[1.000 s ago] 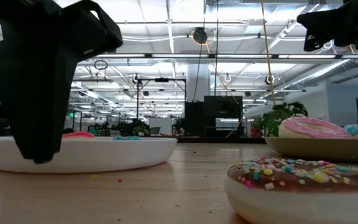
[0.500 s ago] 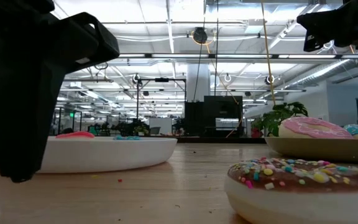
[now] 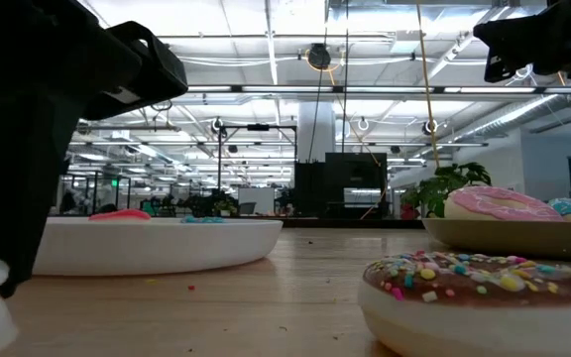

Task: Pick & Place donuts
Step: Put the small white donut on the white plate, then put the small brown donut on the white plate

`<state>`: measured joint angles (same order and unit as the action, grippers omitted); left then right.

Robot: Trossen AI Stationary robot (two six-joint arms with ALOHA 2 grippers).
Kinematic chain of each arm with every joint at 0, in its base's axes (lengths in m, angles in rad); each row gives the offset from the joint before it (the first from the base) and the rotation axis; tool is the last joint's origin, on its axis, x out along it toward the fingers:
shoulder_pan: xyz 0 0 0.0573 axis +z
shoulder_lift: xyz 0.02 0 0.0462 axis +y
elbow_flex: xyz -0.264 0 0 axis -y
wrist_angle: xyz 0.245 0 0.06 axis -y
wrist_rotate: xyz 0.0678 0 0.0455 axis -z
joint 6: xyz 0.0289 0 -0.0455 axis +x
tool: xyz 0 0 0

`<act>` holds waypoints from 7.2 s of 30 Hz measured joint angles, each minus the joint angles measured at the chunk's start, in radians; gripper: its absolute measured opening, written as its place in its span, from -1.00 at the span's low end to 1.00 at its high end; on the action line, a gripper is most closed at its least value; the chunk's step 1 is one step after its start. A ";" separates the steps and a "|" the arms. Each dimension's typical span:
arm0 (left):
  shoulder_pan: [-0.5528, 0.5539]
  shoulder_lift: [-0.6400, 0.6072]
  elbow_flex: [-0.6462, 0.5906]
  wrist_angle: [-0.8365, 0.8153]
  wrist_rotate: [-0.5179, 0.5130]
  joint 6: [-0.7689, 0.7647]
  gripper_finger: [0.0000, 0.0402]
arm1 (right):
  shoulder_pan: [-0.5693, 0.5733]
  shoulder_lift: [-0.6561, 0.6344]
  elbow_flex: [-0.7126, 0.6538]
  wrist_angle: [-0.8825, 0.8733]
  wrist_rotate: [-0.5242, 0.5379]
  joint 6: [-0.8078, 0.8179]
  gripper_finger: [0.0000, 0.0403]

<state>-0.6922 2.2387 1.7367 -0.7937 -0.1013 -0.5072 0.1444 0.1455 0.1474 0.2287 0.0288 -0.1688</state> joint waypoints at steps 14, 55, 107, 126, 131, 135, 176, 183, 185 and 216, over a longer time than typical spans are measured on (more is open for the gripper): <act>0.007 0.001 0.053 0.019 0.057 0.097 -0.91 | 0.000 0.000 0.000 0.000 0.000 0.000 -1.00; 0.039 -0.138 0.555 -0.777 -0.181 -0.078 -0.89 | 0.000 0.002 0.000 -0.002 -0.004 -0.003 -1.00; 0.363 -0.099 -0.053 -0.204 0.036 0.226 -0.01 | 0.000 0.002 0.000 -0.002 -0.004 -0.011 -1.00; 0.267 -0.143 0.335 -0.677 0.020 0.073 -0.23 | 0.000 0.002 0.000 -0.004 -0.004 -0.011 -1.00; 0.191 -0.207 0.344 -0.742 -0.068 0.032 -0.80 | 0.000 0.002 0.000 -0.011 -0.004 -0.008 -1.00; 0.129 -0.325 0.312 -0.713 -0.219 -0.047 -0.95 | 0.000 0.002 0.000 -0.012 -0.004 -0.008 -1.00; -0.136 -1.369 -1.602 1.442 -0.893 0.380 -0.99 | 0.002 0.075 0.000 0.098 0.042 0.072 -1.00; -0.135 -1.369 -1.615 1.477 -0.890 0.536 -0.99 | 0.042 0.225 0.055 0.170 0.104 0.049 -1.00; -0.135 -1.369 -1.615 1.488 -0.882 0.581 -0.98 | 0.062 0.295 0.091 0.192 0.105 0.027 -1.00; -0.080 -1.369 -1.613 1.479 -0.870 0.767 -0.85 | 0.447 1.827 1.583 -0.840 0.105 0.365 -1.00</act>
<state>-0.7719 0.8700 0.1234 0.6853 -0.9710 0.2593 0.5919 1.9728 1.7306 -0.6112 0.1334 0.1966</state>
